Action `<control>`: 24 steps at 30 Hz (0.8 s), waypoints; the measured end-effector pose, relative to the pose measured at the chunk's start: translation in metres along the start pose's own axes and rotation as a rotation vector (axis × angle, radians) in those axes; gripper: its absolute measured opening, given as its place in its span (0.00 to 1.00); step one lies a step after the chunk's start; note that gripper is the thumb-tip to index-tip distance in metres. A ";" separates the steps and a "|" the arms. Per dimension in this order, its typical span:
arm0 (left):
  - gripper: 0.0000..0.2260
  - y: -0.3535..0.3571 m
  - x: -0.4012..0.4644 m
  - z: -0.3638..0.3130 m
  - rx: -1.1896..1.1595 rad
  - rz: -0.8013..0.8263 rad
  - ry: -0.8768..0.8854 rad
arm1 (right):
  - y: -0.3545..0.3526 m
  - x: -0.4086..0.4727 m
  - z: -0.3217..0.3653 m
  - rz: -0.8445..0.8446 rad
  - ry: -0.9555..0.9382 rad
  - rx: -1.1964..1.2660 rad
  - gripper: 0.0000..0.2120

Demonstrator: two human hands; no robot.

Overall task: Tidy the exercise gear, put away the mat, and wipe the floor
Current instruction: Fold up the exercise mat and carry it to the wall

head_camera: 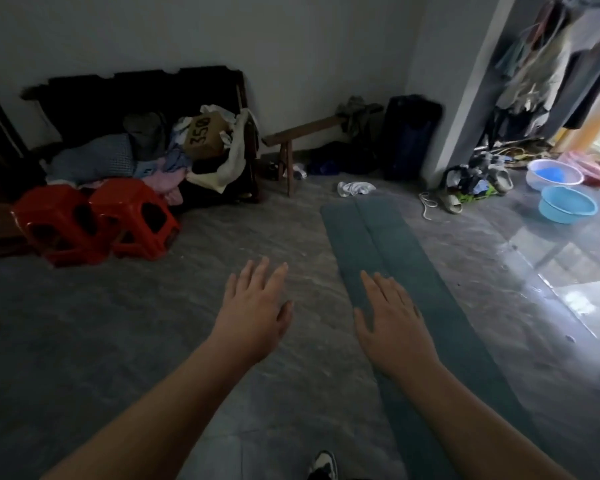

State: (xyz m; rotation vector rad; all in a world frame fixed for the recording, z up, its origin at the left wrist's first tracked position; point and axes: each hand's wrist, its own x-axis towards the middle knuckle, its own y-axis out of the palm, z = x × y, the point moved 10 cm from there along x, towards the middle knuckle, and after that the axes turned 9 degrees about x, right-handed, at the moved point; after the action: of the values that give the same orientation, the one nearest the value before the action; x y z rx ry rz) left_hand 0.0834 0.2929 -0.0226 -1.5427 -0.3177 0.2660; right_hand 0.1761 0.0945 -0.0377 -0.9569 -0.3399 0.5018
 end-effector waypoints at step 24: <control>0.30 0.093 0.518 0.008 -0.019 0.134 0.561 | 0.037 0.395 -0.071 -0.177 0.517 -0.031 0.31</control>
State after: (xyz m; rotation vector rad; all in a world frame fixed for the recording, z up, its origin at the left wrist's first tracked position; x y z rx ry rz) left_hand 0.5658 0.4900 -0.0979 -1.5907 0.2255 -0.0717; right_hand 0.5308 0.2791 -0.0844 -1.0380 0.0360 0.0779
